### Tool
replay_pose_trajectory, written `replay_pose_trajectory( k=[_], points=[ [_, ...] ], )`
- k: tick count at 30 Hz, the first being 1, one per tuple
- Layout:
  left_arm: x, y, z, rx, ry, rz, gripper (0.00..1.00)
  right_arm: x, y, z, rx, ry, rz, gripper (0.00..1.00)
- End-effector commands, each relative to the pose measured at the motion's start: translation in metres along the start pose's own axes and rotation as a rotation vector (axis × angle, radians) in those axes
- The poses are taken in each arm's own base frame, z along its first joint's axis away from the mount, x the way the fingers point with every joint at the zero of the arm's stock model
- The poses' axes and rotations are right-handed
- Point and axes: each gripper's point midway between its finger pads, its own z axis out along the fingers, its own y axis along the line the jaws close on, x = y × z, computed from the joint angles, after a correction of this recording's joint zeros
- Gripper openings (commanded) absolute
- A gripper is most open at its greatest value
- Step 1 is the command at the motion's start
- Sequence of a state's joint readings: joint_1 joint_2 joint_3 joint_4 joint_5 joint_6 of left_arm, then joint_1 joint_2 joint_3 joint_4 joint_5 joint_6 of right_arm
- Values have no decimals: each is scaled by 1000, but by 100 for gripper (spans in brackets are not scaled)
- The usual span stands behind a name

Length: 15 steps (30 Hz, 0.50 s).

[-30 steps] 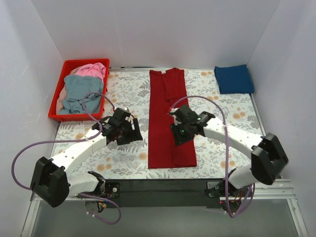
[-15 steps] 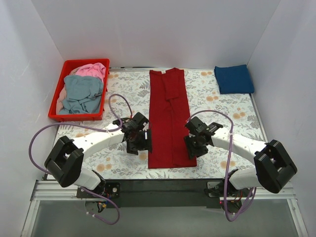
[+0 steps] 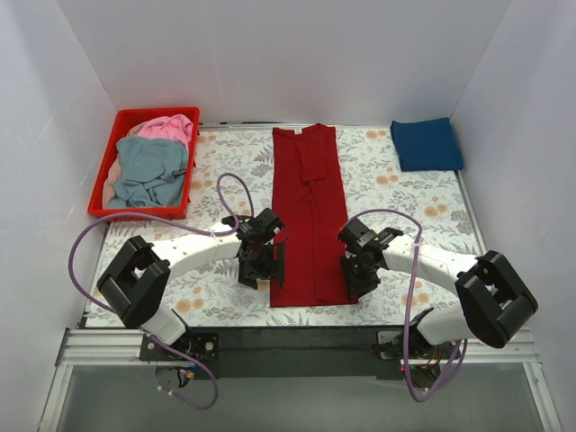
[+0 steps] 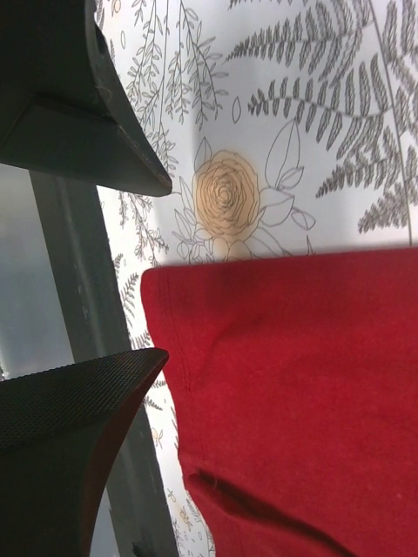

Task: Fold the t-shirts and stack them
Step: Fold the tshirt

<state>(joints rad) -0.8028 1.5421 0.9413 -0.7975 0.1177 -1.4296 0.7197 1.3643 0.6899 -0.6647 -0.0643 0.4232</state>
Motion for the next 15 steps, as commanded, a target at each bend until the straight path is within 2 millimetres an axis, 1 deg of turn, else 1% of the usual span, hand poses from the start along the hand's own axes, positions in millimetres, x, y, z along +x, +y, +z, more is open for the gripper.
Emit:
replay_pose_trajectory(
  k=[1, 2, 3, 4, 5, 7, 12, 14, 15],
  points=[
    [5, -11, -4, 11, 36, 8, 68, 12, -1, 12, 7, 46, 8, 34],
    [8, -13, -2, 12, 49, 14, 68, 12, -1, 12, 9, 47, 5, 29],
    [10, -13, -1, 6, 57, 14, 67, 12, -1, 12, 10, 47, 4, 22],
    [13, -13, 1, 1, 66, 19, 66, 13, 0, 12, 10, 49, 1, 19],
    [15, -12, 4, -12, 78, 19, 66, 12, -1, 12, 10, 49, 1, 10],
    [17, -11, 6, -28, 89, 20, 63, 12, -1, 12, 10, 47, 1, 3],
    [21, -10, 11, -56, 106, 27, 53, 12, 0, 12, 8, 46, -4, 1],
    [22, -11, 12, -57, 109, 31, 46, 11, 0, 12, 6, 42, -6, 1],
    [22, -11, 15, -62, 112, 31, 45, 12, 0, 12, 6, 42, -6, 1]
  ],
)
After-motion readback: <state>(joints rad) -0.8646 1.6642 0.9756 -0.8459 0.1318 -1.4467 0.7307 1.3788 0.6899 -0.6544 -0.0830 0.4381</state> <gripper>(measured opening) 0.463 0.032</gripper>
